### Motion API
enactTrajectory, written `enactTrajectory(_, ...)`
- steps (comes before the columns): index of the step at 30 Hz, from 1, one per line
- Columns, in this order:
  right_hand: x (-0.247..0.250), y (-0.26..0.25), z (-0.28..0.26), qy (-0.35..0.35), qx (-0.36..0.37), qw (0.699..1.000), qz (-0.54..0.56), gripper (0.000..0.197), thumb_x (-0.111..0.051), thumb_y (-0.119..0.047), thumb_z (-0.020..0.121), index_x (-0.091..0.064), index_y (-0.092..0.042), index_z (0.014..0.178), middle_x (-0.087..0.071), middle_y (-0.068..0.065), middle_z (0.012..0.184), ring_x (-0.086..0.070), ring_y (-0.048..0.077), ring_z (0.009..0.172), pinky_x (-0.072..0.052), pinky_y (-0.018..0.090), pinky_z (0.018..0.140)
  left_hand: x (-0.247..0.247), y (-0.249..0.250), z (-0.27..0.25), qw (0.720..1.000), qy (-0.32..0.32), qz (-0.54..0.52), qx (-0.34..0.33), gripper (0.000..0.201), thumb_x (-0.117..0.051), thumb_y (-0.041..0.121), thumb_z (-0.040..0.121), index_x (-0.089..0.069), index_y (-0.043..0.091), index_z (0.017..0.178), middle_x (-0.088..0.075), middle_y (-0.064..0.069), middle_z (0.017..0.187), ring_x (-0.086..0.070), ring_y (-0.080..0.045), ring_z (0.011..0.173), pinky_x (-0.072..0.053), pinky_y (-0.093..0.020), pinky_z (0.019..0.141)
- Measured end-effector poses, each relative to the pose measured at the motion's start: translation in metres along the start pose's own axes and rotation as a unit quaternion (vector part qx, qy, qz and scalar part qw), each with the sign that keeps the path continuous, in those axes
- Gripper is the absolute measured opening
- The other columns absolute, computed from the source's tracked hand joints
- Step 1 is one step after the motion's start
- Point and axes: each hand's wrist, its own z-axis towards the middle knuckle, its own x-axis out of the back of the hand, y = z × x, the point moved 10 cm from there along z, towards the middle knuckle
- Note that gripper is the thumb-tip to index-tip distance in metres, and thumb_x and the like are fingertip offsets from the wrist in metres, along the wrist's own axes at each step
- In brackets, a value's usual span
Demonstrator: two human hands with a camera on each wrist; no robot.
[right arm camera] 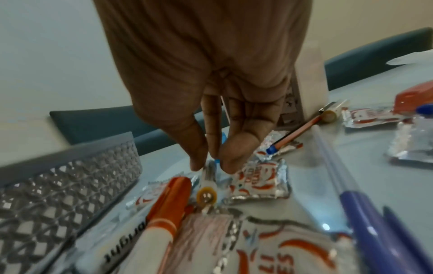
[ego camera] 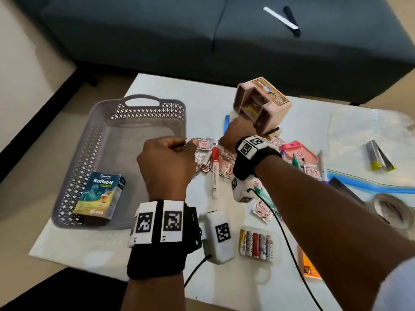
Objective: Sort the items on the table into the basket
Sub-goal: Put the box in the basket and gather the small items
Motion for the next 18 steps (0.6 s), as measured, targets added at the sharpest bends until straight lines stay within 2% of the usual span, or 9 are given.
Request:
enactTrajectory(4, -0.003, -0.006, -0.001, 0.018, -0.009, 1.000, 0.006, 0.036, -0.076, -0.021, 0.075, -0.060, -0.004, 0.102, -0.066, 0.013, 0.104, -0.066, 0.029, 0.096, -0.049, 0.030, 0.067, 0.007, -0.003, 0.000, 1.000, -0.011, 0.000, 0.018, 0.021, -0.086, 0.024, 0.070, -0.078, 0.021, 0.089, -0.074, -0.004, 0.076, -0.070, -0.020, 0.052, -0.061, -0.037, 0.057)
enactTrajectory(7, 0.007, -0.009, -0.003, 0.026, -0.002, 0.999, 0.026, 0.023, -0.074, -0.021, 0.074, -0.055, -0.008, 0.077, -0.059, 0.005, 0.081, -0.063, 0.023, 0.077, -0.048, 0.027, 0.057, -0.003, -0.010, -0.005, 0.996, -0.063, -0.019, 0.065, 0.020, -0.083, 0.011, 0.074, -0.076, 0.015, 0.093, -0.073, -0.012, 0.078, -0.071, -0.023, 0.054, -0.061, -0.038, 0.059)
enactTrajectory(9, 0.020, 0.002, -0.007, 0.026, -0.018, 0.998, 0.048, 0.025, -0.074, -0.029, 0.070, -0.061, -0.008, 0.077, -0.058, 0.002, 0.073, -0.060, 0.018, 0.066, -0.043, 0.024, 0.048, -0.016, -0.009, -0.011, 0.988, -0.118, -0.041, 0.091, 0.023, -0.081, 0.004, 0.075, -0.075, 0.011, 0.096, -0.072, -0.017, 0.080, -0.072, -0.027, 0.058, -0.061, -0.038, 0.063)
enactTrajectory(10, 0.025, 0.011, -0.011, 0.014, -0.026, 0.997, 0.066, 0.029, -0.073, -0.032, 0.069, -0.067, -0.007, 0.082, -0.062, 0.004, 0.076, -0.062, 0.020, 0.069, -0.048, 0.027, 0.050, -0.022, -0.008, -0.016, 0.983, -0.145, -0.054, 0.103, 0.024, -0.080, 0.002, 0.075, -0.074, 0.010, 0.097, -0.072, -0.018, 0.081, -0.071, -0.027, 0.058, -0.061, -0.036, 0.064)
enactTrajectory(11, 0.026, 0.023, -0.013, -0.003, -0.031, 0.994, 0.108, 0.034, -0.072, -0.034, 0.066, -0.070, -0.007, 0.087, -0.067, 0.007, 0.083, -0.066, 0.023, 0.076, -0.056, 0.033, 0.059, -0.029, -0.006, -0.021, 0.977, -0.168, -0.069, 0.114, 0.023, -0.079, 0.001, 0.076, -0.074, 0.009, 0.098, -0.072, -0.020, 0.081, -0.069, -0.026, 0.058, -0.061, -0.035, 0.063)
enactTrajectory(12, 0.031, 0.037, -0.024, -0.022, -0.054, 0.982, 0.180, 0.038, -0.072, -0.033, 0.062, -0.071, -0.007, 0.089, -0.070, 0.010, 0.088, -0.070, 0.027, 0.083, -0.060, 0.038, 0.067, -0.035, -0.002, -0.028, 0.970, -0.188, -0.087, 0.125, 0.022, -0.077, 0.000, 0.078, -0.074, 0.007, 0.098, -0.072, -0.021, 0.082, -0.068, -0.026, 0.058, -0.061, -0.033, 0.061)
enactTrajectory(13, 0.036, 0.051, -0.037, -0.031, -0.075, 0.964, 0.254, 0.037, -0.073, -0.030, 0.060, -0.071, -0.007, 0.090, -0.072, 0.012, 0.089, -0.072, 0.030, 0.085, -0.061, 0.041, 0.070, -0.040, 0.000, -0.034, 0.965, -0.201, -0.100, 0.137, 0.020, -0.075, -0.002, 0.080, -0.074, 0.006, 0.098, -0.072, -0.022, 0.083, -0.067, -0.025, 0.057, -0.061, -0.032, 0.059)
enactTrajectory(16, 0.050, 0.083, -0.097, -0.042, -0.136, 0.900, 0.412, 0.015, -0.069, -0.002, 0.075, -0.068, 0.005, 0.087, -0.069, 0.020, 0.069, -0.071, 0.035, 0.065, -0.061, 0.047, 0.067, -0.054, 0.004, -0.059, 0.950, -0.246, -0.106, 0.160, 0.021, -0.072, -0.007, 0.080, -0.073, 0.004, 0.098, -0.068, -0.020, 0.078, -0.063, -0.021, 0.053, -0.062, -0.034, 0.059)
enactTrajectory(18, 0.050, 0.098, -0.142, -0.063, -0.153, 0.861, 0.482, 0.004, -0.062, 0.010, 0.080, -0.065, 0.010, 0.082, -0.063, 0.023, 0.063, -0.066, 0.033, 0.052, -0.060, 0.046, 0.058, -0.065, -0.001, -0.081, 0.939, -0.294, -0.077, 0.161, 0.023, -0.073, -0.007, 0.078, -0.074, 0.005, 0.097, -0.068, -0.017, 0.074, -0.061, -0.020, 0.053, -0.062, -0.039, 0.063)
